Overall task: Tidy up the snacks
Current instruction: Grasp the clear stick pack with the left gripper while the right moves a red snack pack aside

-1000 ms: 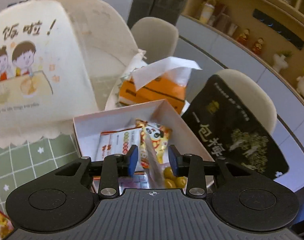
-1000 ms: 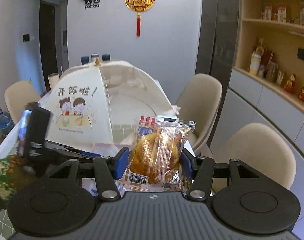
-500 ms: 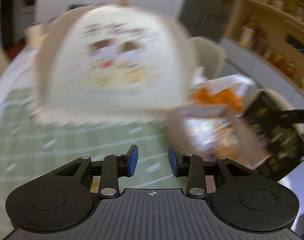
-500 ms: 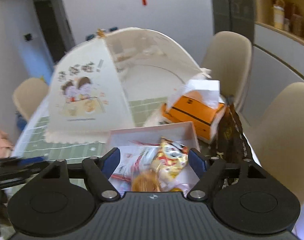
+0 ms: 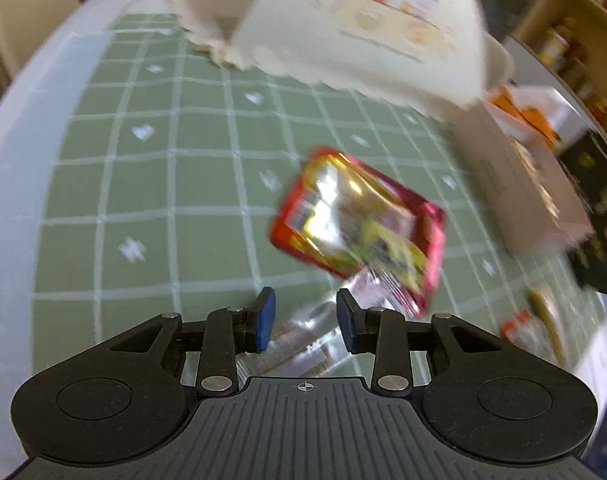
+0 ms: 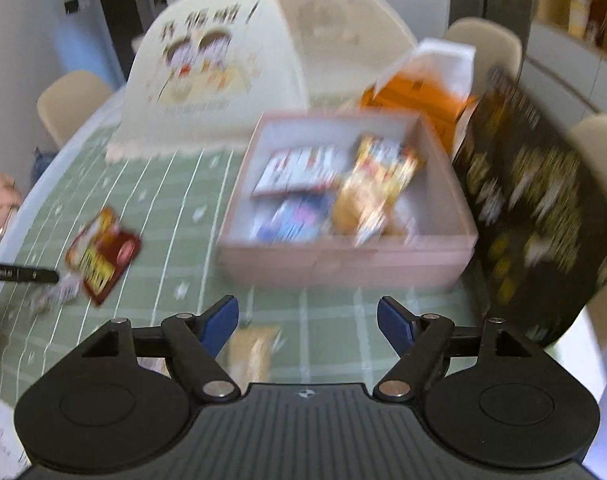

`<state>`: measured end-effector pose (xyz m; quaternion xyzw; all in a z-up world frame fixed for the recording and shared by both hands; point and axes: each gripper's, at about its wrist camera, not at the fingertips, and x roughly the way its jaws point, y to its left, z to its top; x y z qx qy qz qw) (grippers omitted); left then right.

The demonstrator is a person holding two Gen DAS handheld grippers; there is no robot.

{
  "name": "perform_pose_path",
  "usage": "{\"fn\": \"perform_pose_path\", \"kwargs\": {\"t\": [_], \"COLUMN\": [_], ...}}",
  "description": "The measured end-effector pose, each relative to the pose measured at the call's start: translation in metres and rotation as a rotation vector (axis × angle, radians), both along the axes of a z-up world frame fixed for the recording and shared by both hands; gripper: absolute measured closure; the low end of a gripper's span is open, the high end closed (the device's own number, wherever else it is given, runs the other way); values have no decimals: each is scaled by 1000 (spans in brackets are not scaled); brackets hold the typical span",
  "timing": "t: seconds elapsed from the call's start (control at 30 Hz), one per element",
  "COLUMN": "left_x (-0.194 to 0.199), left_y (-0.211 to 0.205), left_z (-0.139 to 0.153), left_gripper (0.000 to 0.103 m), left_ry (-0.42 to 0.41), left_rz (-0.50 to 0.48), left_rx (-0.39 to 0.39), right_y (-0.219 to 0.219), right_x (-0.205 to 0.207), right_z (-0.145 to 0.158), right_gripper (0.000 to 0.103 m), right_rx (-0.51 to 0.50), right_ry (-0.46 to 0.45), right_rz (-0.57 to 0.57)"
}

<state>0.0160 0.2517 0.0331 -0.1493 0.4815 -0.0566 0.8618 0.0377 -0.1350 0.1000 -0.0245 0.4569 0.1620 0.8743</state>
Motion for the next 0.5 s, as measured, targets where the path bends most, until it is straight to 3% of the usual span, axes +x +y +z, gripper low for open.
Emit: {"fn": "perform_pose_path", "kwargs": {"t": [0.1, 0.27, 0.5], "left_x": [-17, -40, -55], "left_y": [-17, -25, -25], "left_z": [4, 14, 5], "left_gripper": [65, 65, 65], "left_ry": [-24, -94, -8], "left_rz": [-81, -81, -81], "left_rx": [42, 128, 8], "right_y": [9, 25, 51], "right_x": [-12, -24, -30], "right_z": [-8, -9, -10], "right_gripper": [26, 26, 26], "right_rx": [-21, -63, -60], "right_ry": [23, 17, 27], "right_rz": [2, 36, 85]}}
